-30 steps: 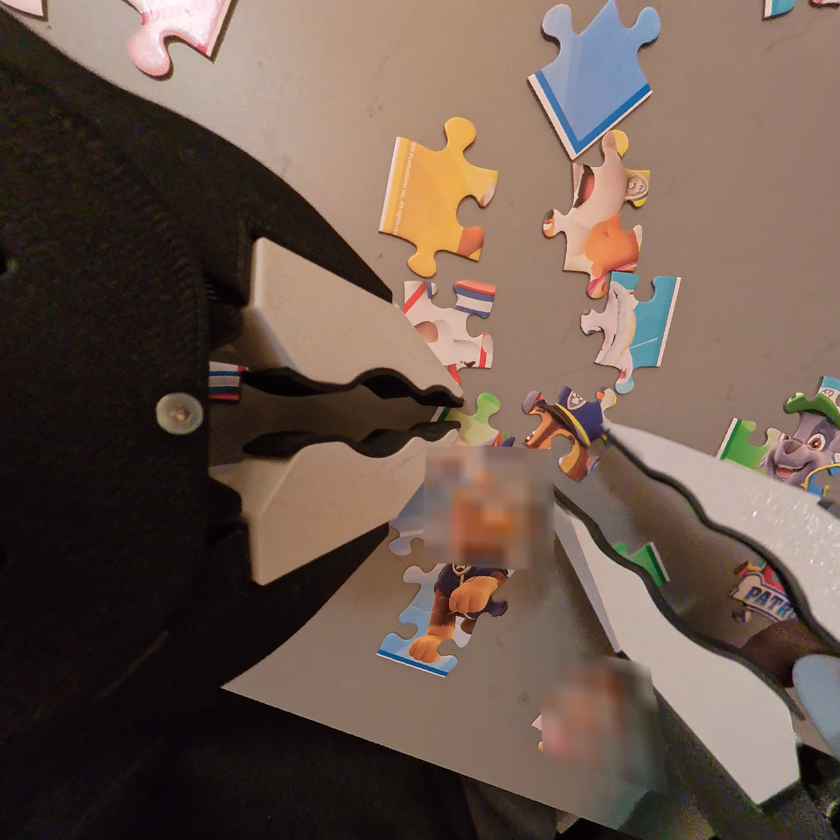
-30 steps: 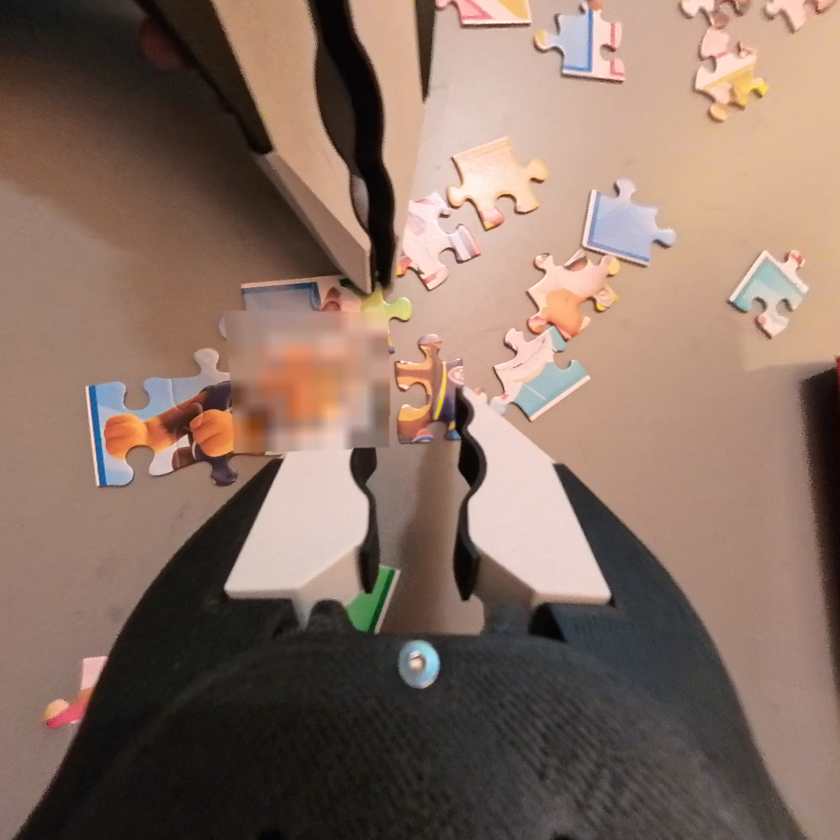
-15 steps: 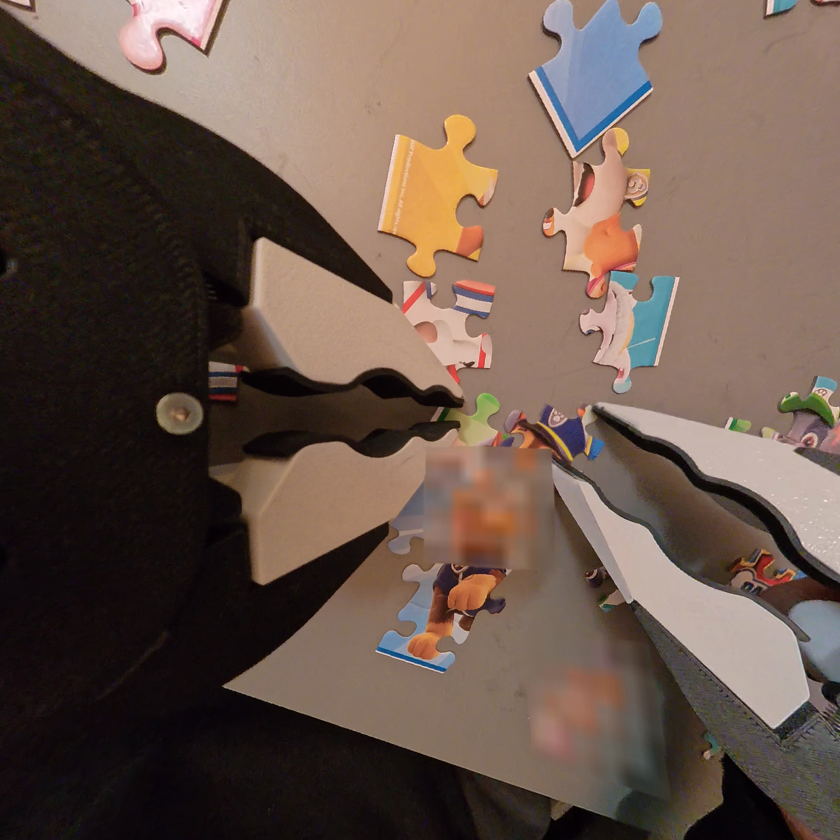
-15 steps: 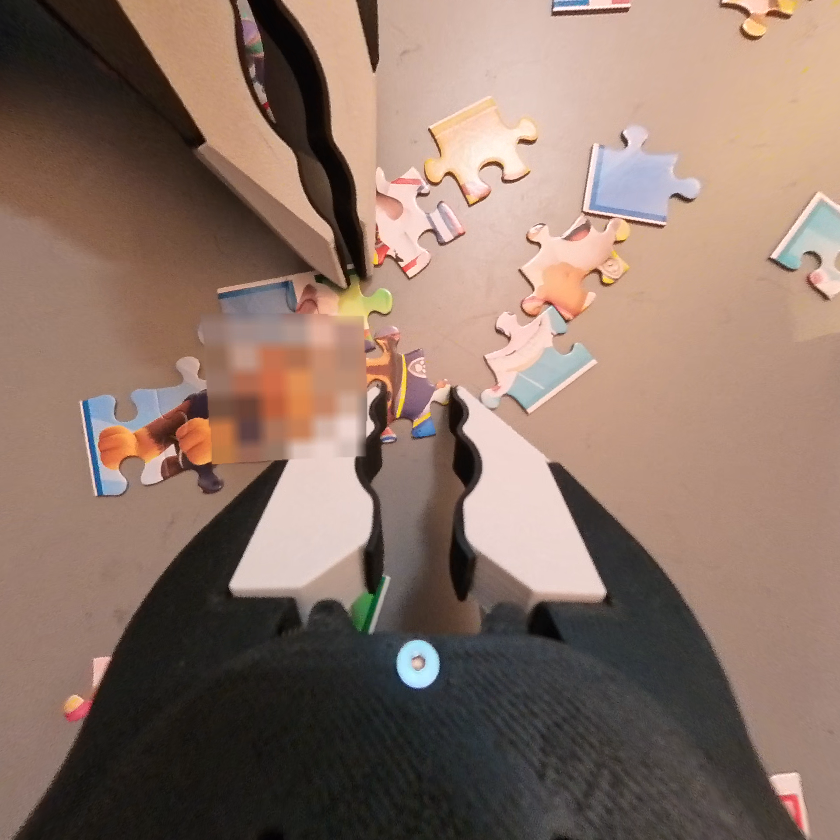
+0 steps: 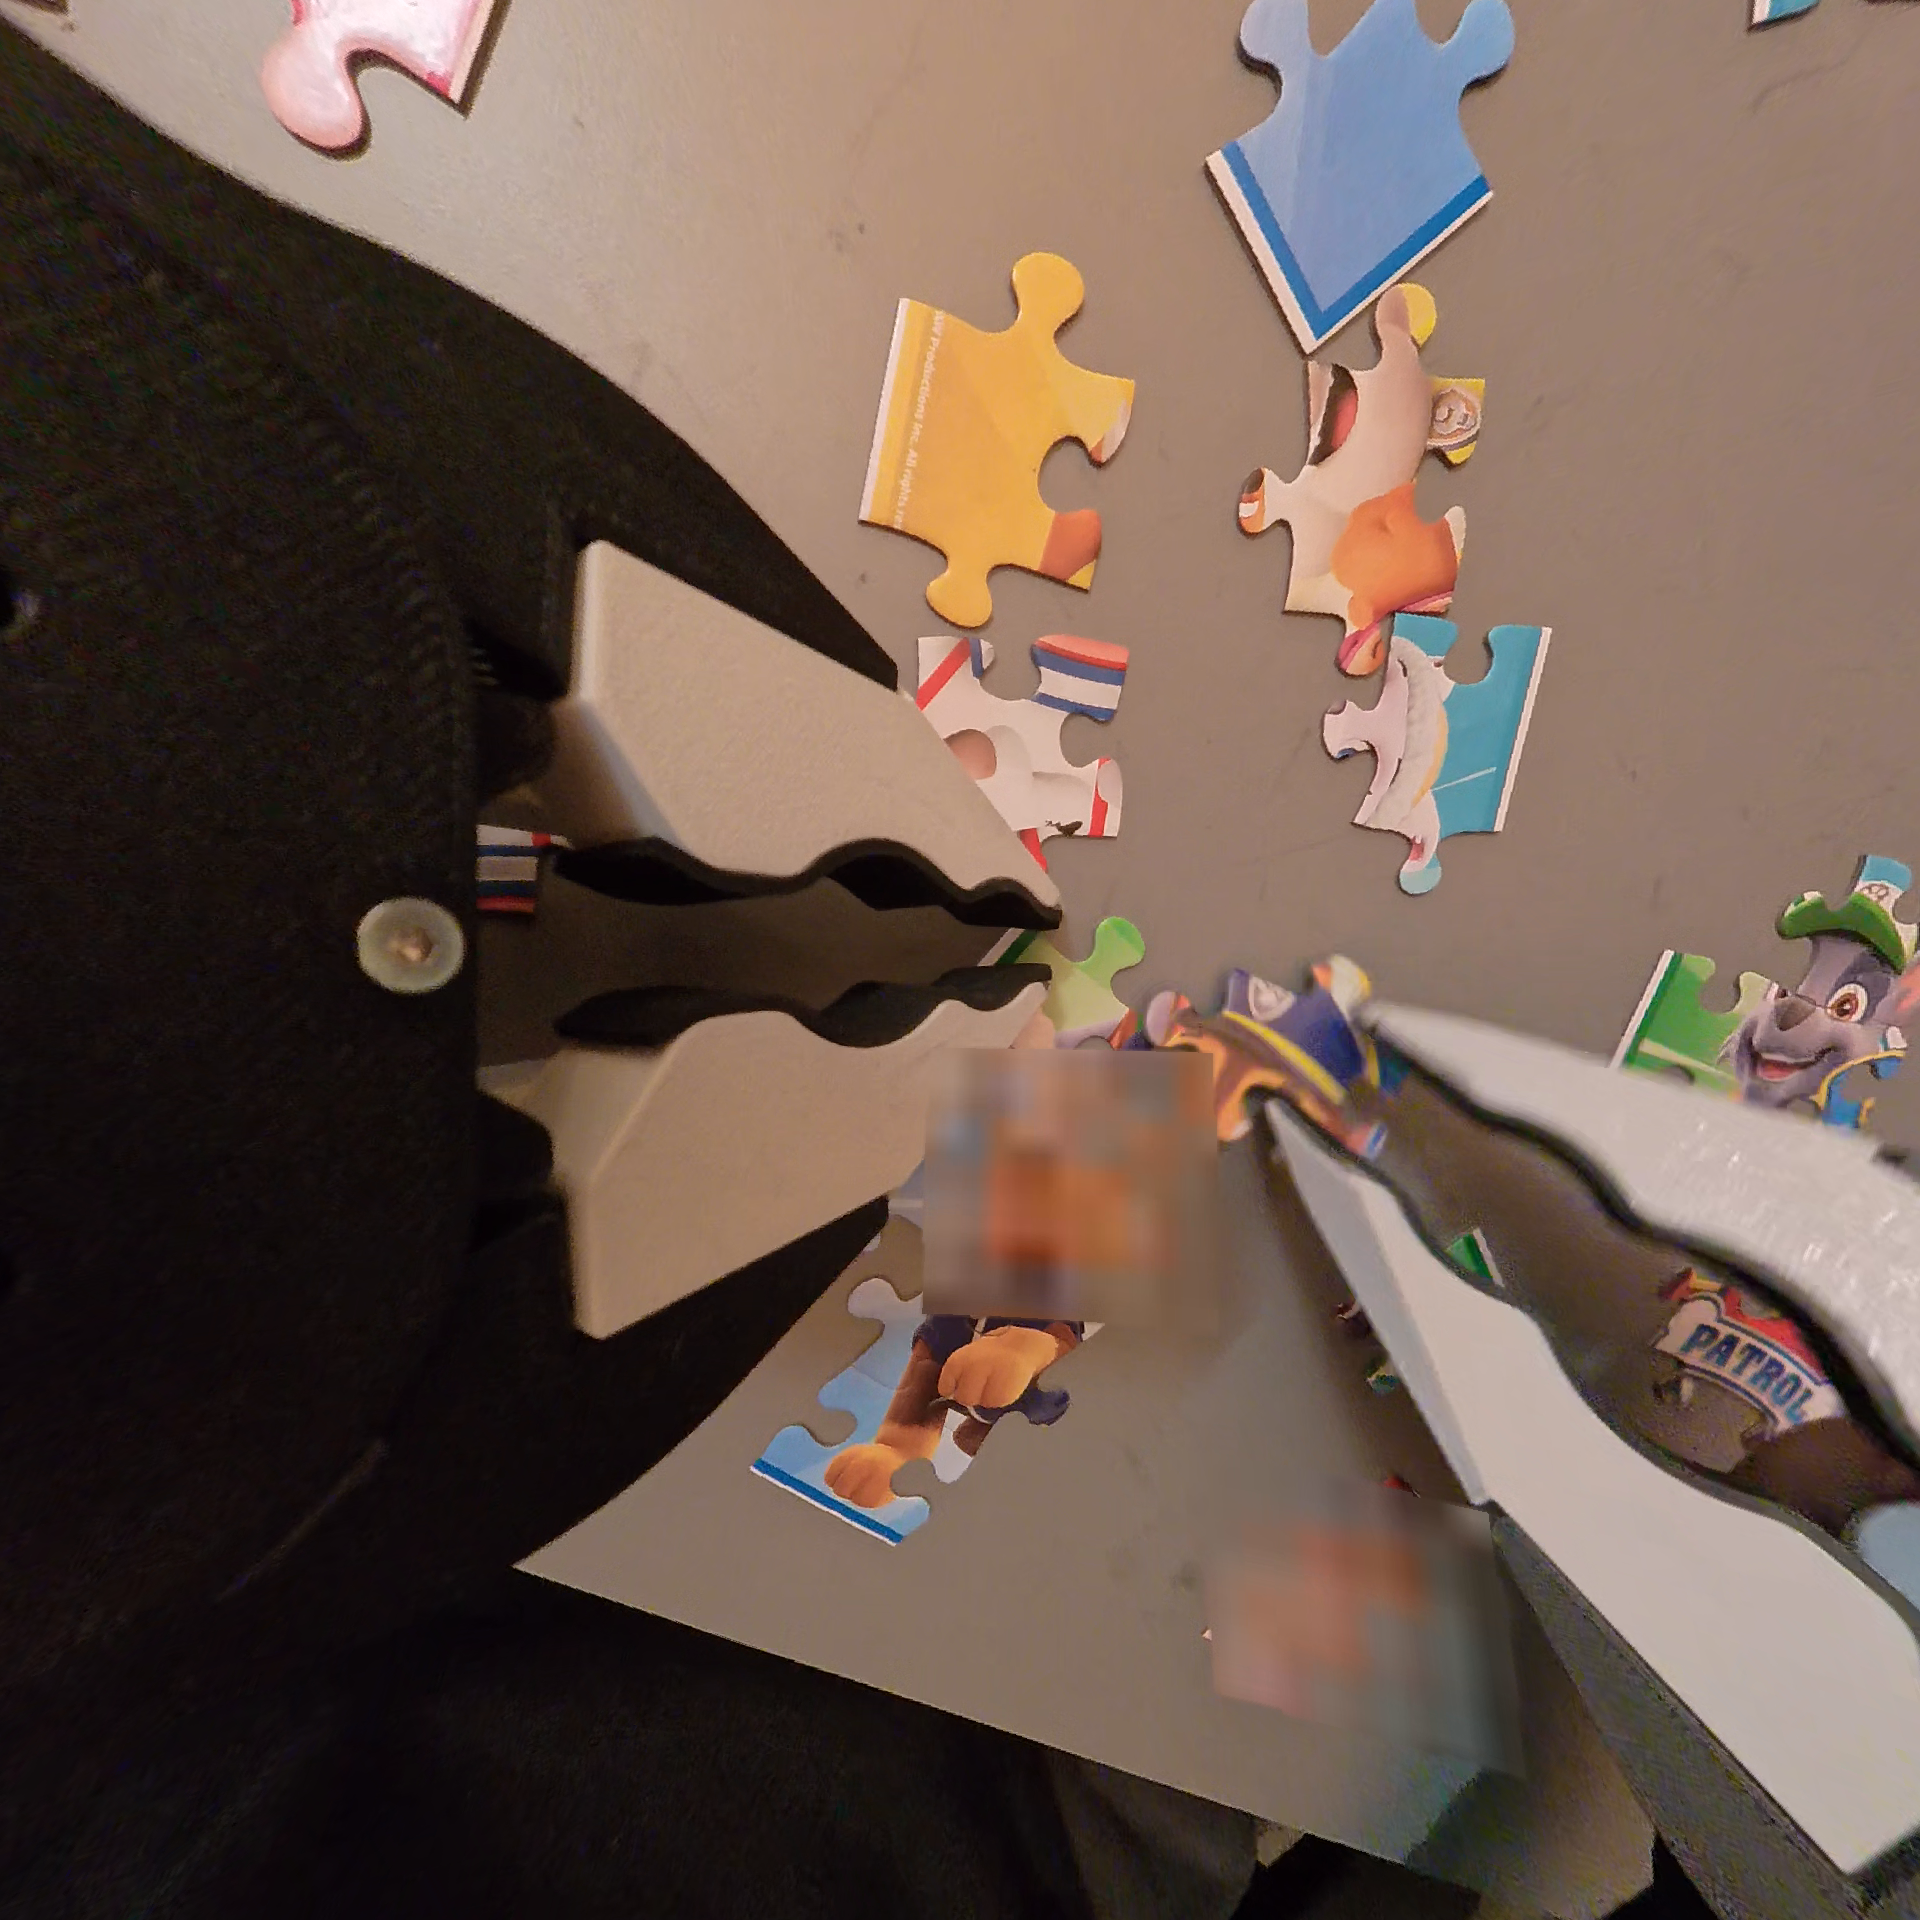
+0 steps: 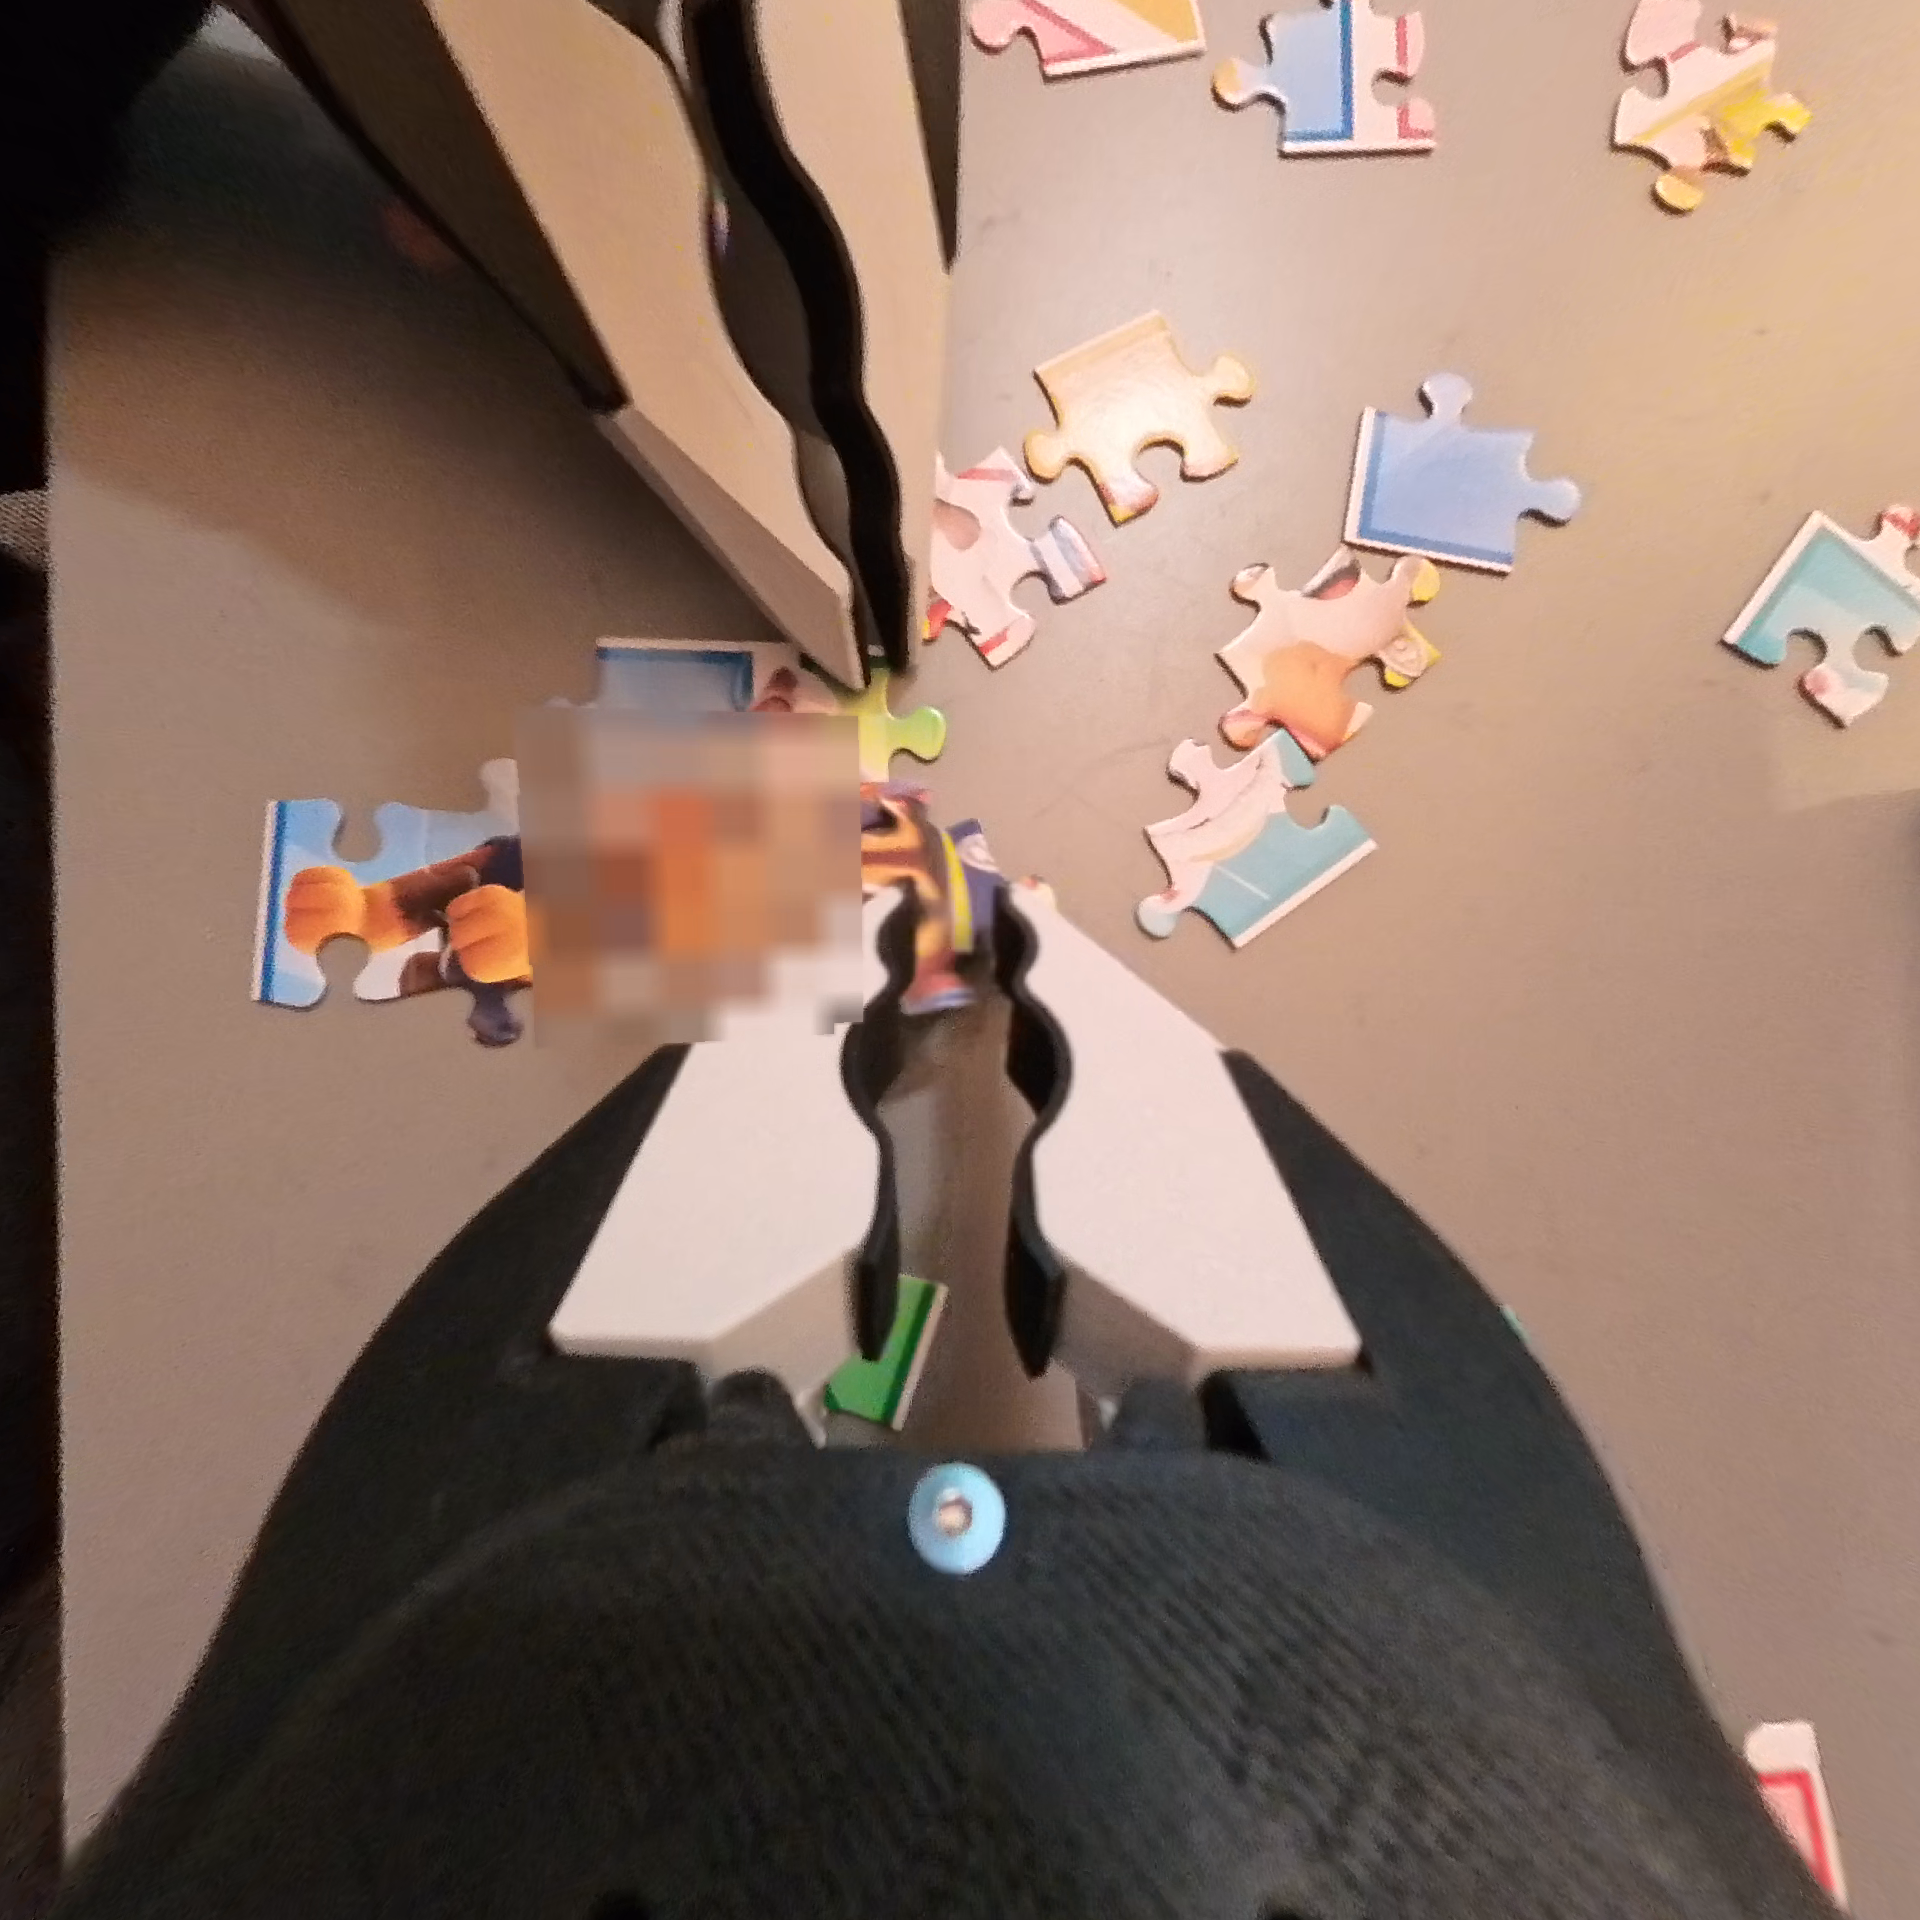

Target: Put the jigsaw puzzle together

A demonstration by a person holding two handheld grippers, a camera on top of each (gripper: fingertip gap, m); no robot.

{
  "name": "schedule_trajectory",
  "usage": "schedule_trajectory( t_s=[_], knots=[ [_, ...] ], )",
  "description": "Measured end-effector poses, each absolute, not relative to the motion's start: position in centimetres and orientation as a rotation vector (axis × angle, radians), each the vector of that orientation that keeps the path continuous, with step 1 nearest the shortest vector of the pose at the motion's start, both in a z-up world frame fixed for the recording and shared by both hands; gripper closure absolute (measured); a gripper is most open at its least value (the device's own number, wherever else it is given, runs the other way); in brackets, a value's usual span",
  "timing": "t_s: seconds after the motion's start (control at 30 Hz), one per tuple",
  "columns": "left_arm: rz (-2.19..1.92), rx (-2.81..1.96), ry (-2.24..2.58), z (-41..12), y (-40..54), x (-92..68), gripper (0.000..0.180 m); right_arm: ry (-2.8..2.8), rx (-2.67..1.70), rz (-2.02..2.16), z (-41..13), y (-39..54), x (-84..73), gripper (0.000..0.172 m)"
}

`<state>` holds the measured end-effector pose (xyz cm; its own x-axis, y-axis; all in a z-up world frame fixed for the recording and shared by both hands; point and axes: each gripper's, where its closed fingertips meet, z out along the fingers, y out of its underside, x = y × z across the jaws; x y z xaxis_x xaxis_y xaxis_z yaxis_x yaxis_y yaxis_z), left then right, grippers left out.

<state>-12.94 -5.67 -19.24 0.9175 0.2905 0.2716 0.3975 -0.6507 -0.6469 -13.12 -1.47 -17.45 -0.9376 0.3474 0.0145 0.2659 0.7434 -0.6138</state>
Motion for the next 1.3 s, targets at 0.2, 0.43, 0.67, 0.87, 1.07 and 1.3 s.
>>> schedule_trajectory(
  t_s=[0.2, 0.43, 0.67, 0.87, 1.07, 1.3],
  knots=[
    [-0.190, -2.318, -0.490, -19.2, -5.7, -12.9, 0.176, -2.766, -0.494, 0.889, -17.7, -1.0, -13.1, 0.145],
    [-0.183, -2.322, -0.492, -19.2, -5.7, -12.9, 0.176, -2.861, -0.456, 0.903, -18.4, -1.3, -14.4, 0.123],
    [-0.194, -2.313, -0.488, -19.2, -5.7, -12.9, 0.176, -2.963, -0.239, 0.870, -19.3, -1.6, -13.6, 0.121],
    [-0.214, -2.299, -0.491, -19.2, -5.7, -12.9, 0.176, -2.967, -0.255, 0.852, -19.3, -1.5, -13.5, 0.126],
    [-0.214, -2.298, -0.493, -19.2, -5.7, -12.9, 0.176, -2.933, -0.321, 0.865, -19.2, -1.4, -13.3, 0.130],
    [-0.211, -2.301, -0.495, -19.2, -5.7, -12.9, 0.176, -2.917, -0.328, 0.852, -19.1, -1.4, -12.5, 0.146]
  ],
)
